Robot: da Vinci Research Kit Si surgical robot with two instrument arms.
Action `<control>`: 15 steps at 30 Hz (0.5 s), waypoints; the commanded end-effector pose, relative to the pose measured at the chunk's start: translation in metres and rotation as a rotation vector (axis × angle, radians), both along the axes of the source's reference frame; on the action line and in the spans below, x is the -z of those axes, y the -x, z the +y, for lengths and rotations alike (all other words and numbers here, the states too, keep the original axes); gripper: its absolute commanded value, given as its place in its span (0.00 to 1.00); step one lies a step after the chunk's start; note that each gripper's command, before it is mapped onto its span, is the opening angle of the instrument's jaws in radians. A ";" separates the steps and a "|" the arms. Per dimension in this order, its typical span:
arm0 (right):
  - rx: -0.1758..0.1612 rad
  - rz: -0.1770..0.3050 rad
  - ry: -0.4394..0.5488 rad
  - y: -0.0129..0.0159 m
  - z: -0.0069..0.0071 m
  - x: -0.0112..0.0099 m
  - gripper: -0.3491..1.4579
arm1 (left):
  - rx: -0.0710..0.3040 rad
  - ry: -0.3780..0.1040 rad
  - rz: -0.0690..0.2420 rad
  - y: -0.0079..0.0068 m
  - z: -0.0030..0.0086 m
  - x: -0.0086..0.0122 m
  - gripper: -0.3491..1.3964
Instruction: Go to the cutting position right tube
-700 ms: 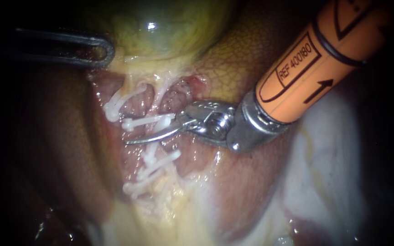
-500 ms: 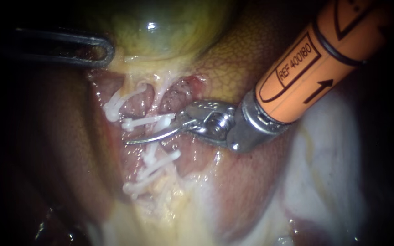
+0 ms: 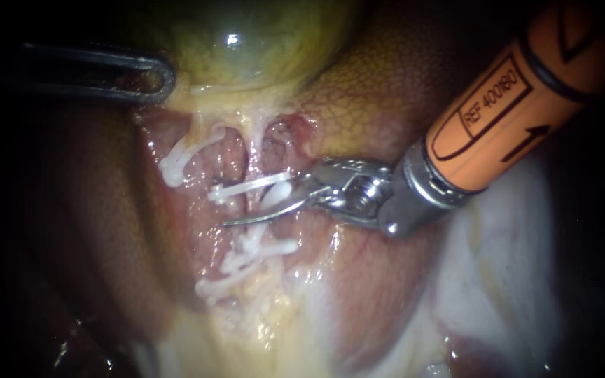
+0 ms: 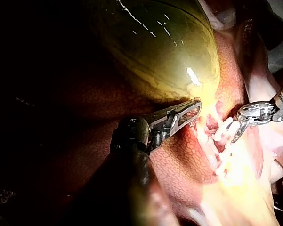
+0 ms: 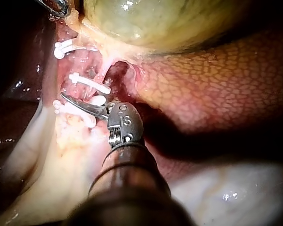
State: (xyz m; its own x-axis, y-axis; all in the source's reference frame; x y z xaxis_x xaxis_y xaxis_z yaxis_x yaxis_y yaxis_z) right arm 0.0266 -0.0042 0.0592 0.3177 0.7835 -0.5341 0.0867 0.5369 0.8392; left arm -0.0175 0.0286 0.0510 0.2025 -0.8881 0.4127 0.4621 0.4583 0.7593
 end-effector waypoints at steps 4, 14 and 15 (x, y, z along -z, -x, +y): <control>0.034 -0.012 0.001 0.0011 0.0000 -0.0001 0.86 | -0.001 0.000 0.000 0.0000 0.0000 0.0000 0.00; 0.094 -0.039 0.004 0.0022 0.0001 -0.0001 0.86 | 0.000 0.000 0.000 0.0000 0.0000 0.0001 0.00; 0.098 -0.043 0.005 0.0022 0.0001 -0.0001 0.86 | 0.000 0.000 0.000 0.0000 0.0000 0.0001 0.00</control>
